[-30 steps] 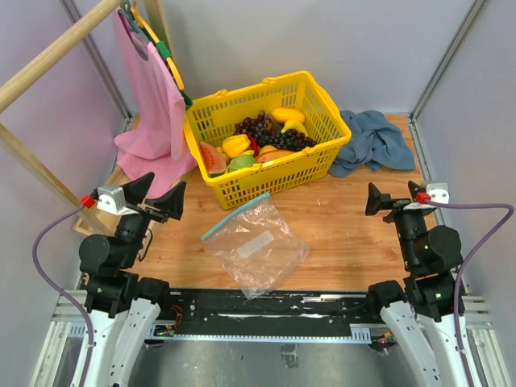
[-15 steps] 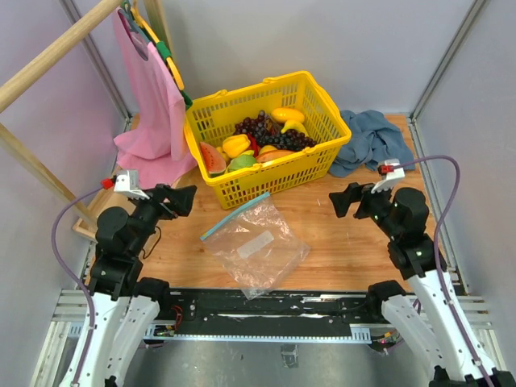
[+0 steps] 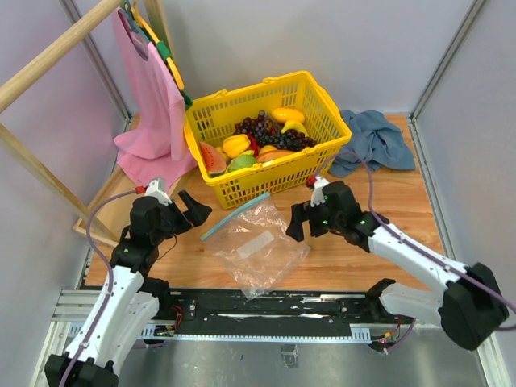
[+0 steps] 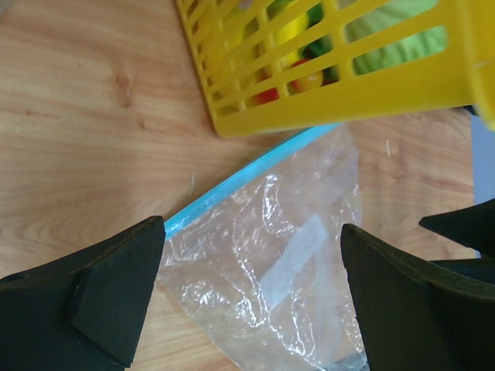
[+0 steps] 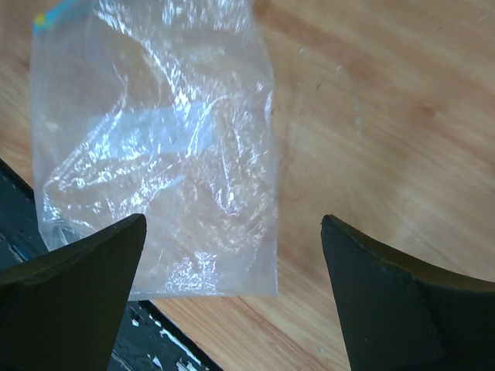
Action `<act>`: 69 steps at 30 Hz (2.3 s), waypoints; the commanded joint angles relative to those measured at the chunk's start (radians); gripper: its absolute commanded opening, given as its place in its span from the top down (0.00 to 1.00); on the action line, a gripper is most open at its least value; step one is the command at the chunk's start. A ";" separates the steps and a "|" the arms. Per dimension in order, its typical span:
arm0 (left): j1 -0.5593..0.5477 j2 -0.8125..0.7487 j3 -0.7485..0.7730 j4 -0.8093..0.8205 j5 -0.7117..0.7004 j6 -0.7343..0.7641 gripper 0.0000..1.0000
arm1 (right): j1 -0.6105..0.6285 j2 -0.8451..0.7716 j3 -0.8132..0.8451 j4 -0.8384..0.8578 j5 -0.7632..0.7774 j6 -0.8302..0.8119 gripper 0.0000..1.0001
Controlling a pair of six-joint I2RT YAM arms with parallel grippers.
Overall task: Place the food in the zip-top bag and seal the zipper
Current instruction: Pick up the zipper food storage bag at the center of the board.
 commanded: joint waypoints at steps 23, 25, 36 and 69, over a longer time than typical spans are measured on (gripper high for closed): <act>0.007 0.086 -0.220 0.250 0.139 -0.116 0.01 | 0.254 0.491 0.033 0.513 0.334 -0.034 0.14; 0.007 0.082 -0.227 0.255 0.140 -0.117 0.01 | 0.252 0.523 0.032 0.539 0.341 -0.037 0.20; 0.007 0.084 -0.212 0.334 0.241 -0.111 0.01 | 0.252 0.471 -0.010 0.565 0.304 -0.112 0.81; -0.068 0.220 -0.117 0.634 0.421 -0.031 0.03 | 0.259 0.012 0.184 0.143 0.136 -0.601 0.99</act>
